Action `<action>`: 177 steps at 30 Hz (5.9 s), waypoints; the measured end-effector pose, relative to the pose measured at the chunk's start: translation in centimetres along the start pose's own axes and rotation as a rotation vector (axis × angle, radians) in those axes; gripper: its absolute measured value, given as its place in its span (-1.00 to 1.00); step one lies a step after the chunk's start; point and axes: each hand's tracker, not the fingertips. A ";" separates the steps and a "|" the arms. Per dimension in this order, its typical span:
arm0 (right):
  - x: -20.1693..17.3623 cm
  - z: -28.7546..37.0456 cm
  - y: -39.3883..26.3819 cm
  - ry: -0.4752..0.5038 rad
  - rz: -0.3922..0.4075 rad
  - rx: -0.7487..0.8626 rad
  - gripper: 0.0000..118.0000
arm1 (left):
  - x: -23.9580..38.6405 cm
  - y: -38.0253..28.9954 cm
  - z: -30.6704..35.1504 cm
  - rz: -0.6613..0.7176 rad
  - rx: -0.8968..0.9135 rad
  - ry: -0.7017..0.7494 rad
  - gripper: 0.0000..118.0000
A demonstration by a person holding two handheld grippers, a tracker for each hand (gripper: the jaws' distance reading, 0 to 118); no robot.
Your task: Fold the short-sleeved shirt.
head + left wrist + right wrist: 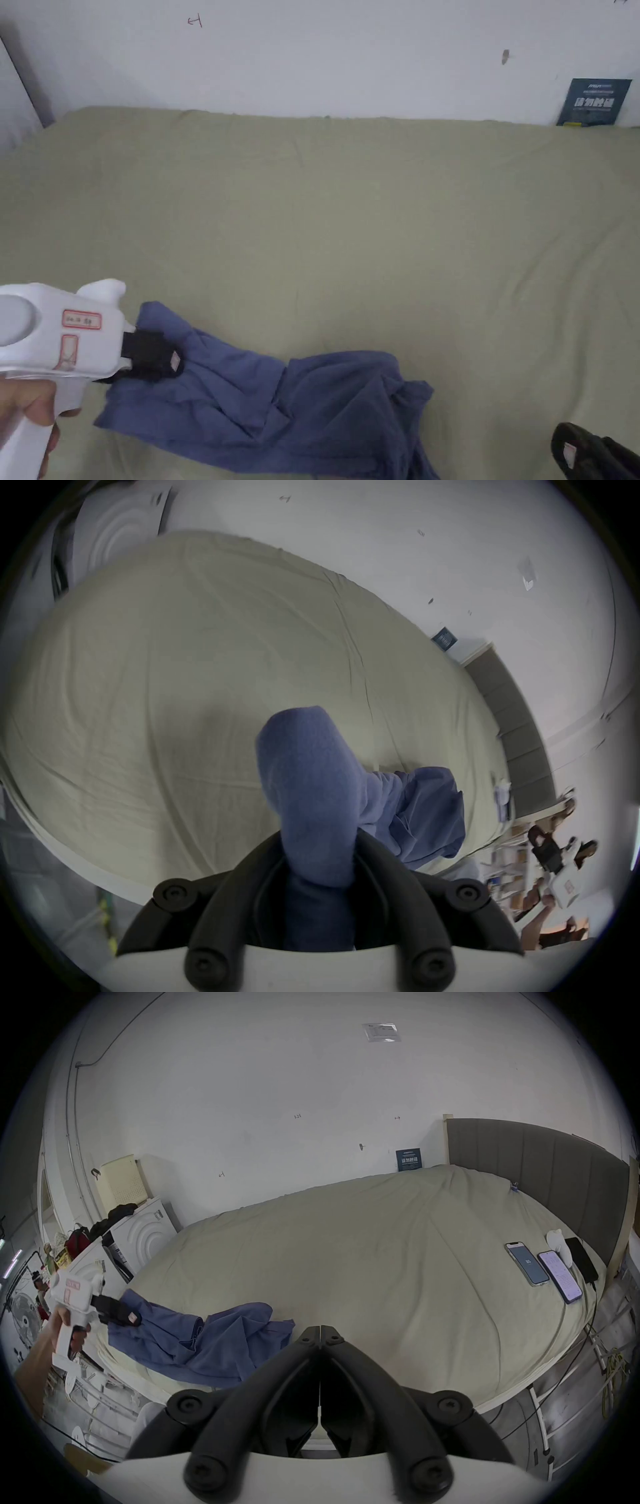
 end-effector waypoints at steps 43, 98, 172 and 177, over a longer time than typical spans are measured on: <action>3.8 -0.6 -1.6 -0.034 -0.102 -0.077 -0.99 | 16.3 -3.9 -16.2 -0.015 -0.135 -0.553 -1.00; 2.7 -25.7 -6.0 0.785 -0.677 -0.664 -0.99 | 0.6 -3.8 -19.8 0.091 -0.187 -0.708 -0.41; -3.7 -0.2 9.4 -0.156 0.335 0.419 -0.99 | 20.1 -5.9 4.7 -0.306 0.919 0.150 -1.00; -3.3 -0.7 9.1 -0.140 0.309 0.411 -0.99 | 19.8 -6.0 4.6 -0.341 0.905 0.168 -1.00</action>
